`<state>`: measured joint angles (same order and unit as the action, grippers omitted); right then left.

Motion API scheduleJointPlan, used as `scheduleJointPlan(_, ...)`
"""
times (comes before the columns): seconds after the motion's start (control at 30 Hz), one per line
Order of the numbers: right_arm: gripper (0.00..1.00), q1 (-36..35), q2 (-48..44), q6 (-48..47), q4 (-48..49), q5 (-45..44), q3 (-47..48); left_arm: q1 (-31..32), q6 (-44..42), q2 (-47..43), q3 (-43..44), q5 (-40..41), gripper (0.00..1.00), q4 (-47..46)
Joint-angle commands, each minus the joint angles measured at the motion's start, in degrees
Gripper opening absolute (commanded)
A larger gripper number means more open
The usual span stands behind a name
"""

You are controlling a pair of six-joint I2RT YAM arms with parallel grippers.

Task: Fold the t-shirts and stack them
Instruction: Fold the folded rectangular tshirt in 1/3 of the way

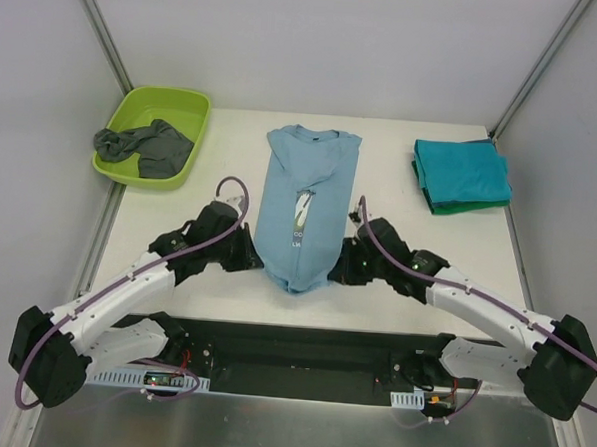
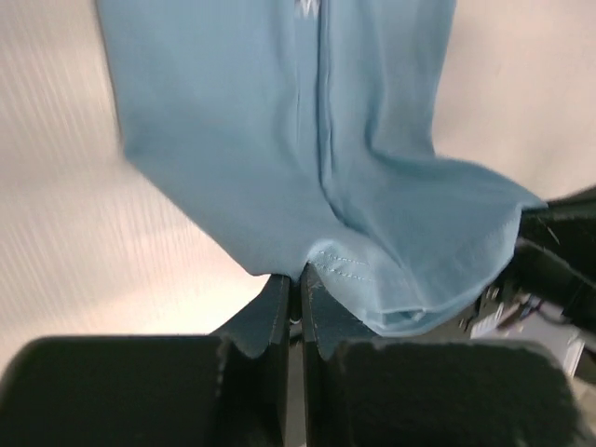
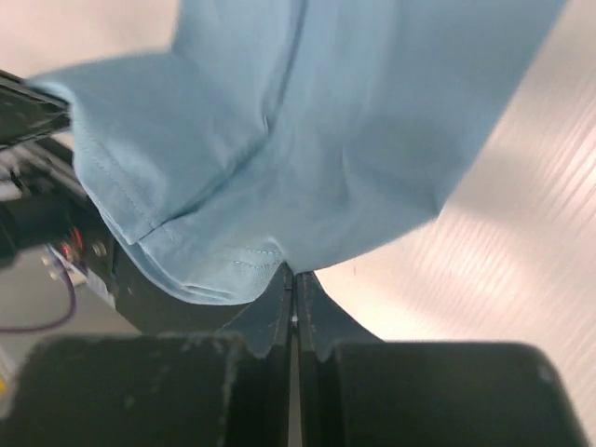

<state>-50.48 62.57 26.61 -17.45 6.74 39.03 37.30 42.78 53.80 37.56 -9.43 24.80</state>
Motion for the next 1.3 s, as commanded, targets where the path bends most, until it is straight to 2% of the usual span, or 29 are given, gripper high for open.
scheduleJointPlan(0.0, 0.00, 6.3, 4.7, -11.8, -1.0, -1.1, 10.5, -5.0, -4.4, 7.3, 7.4, 2.8, 0.00, -7.9)
scheduleJointPlan(0.17, 0.00, 12.7, 13.9, -18.2, -1.0, -3.5, 19.8, -10.7, -10.7, 19.8, 17.9, 0.4, 0.00, -10.6)
scheduleJointPlan(0.3, 0.00, 16.4, 21.4, -21.6, 0.5, -3.7, 26.4, -13.1, -12.6, 29.2, 26.3, 0.0, 0.00, -11.6)
scheduleJointPlan(0.6, 0.00, 22.8, 33.1, -23.1, 3.5, -3.2, 35.5, -17.6, -16.8, 45.3, 40.1, -3.2, 0.00, -11.6)
scheduleJointPlan(0.9, 0.00, 26.0, 42.6, -23.8, 6.3, -0.3, 40.4, -20.0, -19.0, 54.7, 45.8, -5.5, 0.00, -11.6)
scheduleJointPlan(1.07, 0.02, 27.2, 46.5, -24.1, 6.7, 1.8, 42.7, -21.5, -20.0, 58.1, 47.7, -8.7, 0.06, -11.4)
scheduleJointPlan(1.1, 0.03, 27.4, 47.1, -24.2, 6.7, 2.0, 42.8, -21.9, -19.9, 59.0, 48.0, -10.1, 0.11, -11.4)
scheduleJointPlan(1.23, 0.04, 28.2, 50.0, -25.1, 7.9, 2.6, 44.3, -24.1, -18.2, 61.6, 49.6, -14.6, 0.12, -11.4)
scheduleJointPlan(1.27, 0.06, 28.6, 50.9, -25.3, 7.9, 3.3, 45.1, -24.3, -18.3, 62.0, 50.0, -15.3, 0.17, -11.4)
